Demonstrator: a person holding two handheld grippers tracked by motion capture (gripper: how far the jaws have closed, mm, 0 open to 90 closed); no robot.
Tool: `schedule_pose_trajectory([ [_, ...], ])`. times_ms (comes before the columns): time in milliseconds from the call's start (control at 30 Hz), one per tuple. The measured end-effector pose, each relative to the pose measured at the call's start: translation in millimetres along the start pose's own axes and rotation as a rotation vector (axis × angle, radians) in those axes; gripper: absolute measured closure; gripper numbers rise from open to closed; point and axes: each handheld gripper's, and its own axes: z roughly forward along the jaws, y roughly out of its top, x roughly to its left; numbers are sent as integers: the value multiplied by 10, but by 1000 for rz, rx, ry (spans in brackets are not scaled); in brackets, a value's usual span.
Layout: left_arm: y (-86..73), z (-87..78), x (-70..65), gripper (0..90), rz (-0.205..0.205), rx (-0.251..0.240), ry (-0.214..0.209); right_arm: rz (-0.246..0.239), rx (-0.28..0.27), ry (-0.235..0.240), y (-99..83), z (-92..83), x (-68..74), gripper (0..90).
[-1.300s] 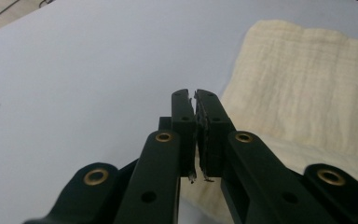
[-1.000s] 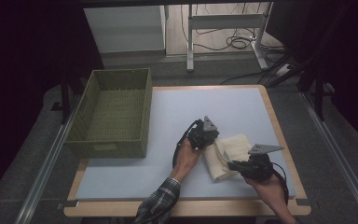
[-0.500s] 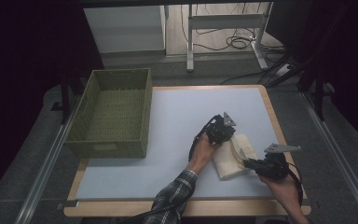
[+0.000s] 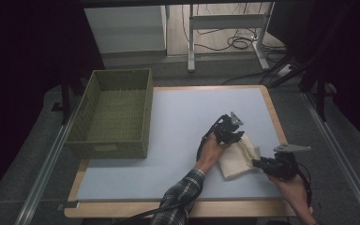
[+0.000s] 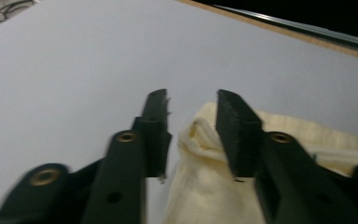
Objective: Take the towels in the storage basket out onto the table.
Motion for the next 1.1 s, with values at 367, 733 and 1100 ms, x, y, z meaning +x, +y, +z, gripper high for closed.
schedule_pose_trajectory([
  [367,-138,-232,125,337,-46,22,52,37,19,-128,-106,-273,-324,611],
  [733,-713,-735,274,190,-147,112,62,24,10,-159,-47,-517,-326,646],
  [1100,-1313,-1151,333,114,-195,210,132,-85,47,-70,240,-242,51,686],
])
